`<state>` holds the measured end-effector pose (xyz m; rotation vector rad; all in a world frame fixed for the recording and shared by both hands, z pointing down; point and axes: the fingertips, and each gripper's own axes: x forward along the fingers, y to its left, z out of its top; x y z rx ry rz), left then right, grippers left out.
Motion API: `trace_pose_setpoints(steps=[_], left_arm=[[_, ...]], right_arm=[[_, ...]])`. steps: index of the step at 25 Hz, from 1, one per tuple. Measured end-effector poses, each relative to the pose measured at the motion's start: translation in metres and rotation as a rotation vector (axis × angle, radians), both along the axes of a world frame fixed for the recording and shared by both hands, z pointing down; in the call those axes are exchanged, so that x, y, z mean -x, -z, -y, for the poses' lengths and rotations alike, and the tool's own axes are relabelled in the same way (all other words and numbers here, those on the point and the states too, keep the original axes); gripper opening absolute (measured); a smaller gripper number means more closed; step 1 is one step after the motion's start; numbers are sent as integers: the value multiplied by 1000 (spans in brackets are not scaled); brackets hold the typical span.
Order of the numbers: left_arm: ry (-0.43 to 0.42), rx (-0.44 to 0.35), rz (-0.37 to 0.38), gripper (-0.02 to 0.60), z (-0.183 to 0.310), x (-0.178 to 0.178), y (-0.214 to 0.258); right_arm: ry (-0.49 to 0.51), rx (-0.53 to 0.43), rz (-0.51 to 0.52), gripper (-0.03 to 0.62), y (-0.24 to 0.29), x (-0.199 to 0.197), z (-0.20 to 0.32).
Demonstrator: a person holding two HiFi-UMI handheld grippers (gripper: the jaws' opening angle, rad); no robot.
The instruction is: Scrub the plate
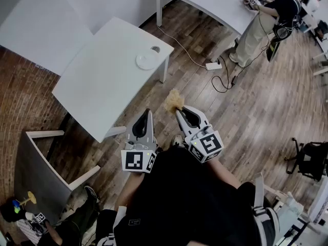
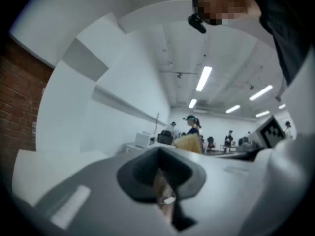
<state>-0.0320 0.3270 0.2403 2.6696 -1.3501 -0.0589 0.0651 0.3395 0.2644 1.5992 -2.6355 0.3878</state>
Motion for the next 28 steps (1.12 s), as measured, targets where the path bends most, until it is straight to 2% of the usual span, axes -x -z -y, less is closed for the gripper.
trace_pose_setpoints(steps=[13,23,28], left_arm=[[-25,24,-7,3,5,26,-8],[-80,52,-5,3,14,71,-26],[-99,64,-3,3,24,75,-37]], right_arm=[[-4,15,-25,43,-6,28,6],[-82,33,-19,43,-13,64,15],[-102,39,-25,43,-13,69,28]])
